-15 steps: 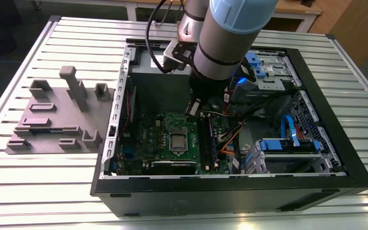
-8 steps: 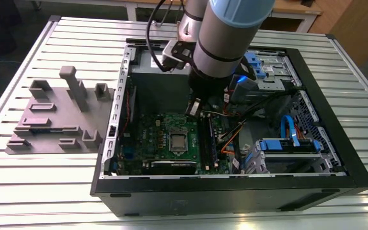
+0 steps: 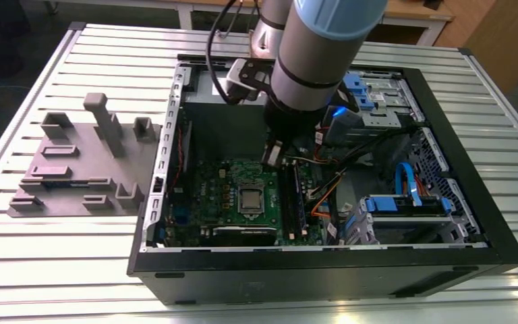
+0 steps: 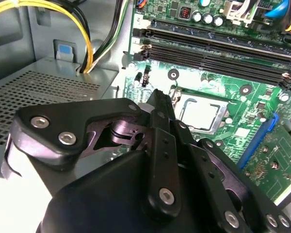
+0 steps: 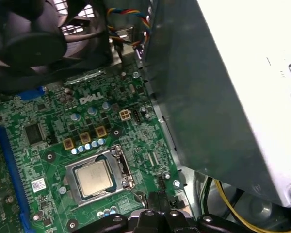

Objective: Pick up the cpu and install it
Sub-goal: 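Install the first cpu locking lever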

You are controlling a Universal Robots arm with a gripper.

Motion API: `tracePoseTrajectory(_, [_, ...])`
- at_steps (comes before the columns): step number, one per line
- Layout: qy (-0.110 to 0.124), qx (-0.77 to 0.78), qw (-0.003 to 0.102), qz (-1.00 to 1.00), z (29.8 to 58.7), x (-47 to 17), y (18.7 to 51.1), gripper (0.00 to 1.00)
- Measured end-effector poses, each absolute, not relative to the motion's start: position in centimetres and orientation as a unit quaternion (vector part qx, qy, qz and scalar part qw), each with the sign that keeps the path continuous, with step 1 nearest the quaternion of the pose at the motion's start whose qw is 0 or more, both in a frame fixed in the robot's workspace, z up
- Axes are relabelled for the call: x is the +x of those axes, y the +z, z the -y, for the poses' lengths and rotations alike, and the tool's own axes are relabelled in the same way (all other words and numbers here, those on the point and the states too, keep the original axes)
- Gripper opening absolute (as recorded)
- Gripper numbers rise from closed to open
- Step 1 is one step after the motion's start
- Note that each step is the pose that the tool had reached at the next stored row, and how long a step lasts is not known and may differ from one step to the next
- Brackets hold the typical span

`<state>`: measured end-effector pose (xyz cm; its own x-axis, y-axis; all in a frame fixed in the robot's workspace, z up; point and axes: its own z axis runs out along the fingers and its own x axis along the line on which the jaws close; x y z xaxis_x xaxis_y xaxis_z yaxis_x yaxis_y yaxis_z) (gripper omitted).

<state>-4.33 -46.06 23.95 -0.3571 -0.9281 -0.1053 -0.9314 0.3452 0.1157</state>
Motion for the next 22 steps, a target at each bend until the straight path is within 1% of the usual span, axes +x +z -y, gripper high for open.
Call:
tracePoseTrajectory(9, [0.076,-0.594,0.012,-0.801,46.44,-4.35,23.94,0.1])
tracePoseTrajectory(20, [0.075,-0.618,0.009,-0.782,46.78,-4.45,23.94,0.1])
tracePoseTrajectory(22, [0.072,-0.62,0.006,-0.782,46.79,-4.44,23.92,0.1])
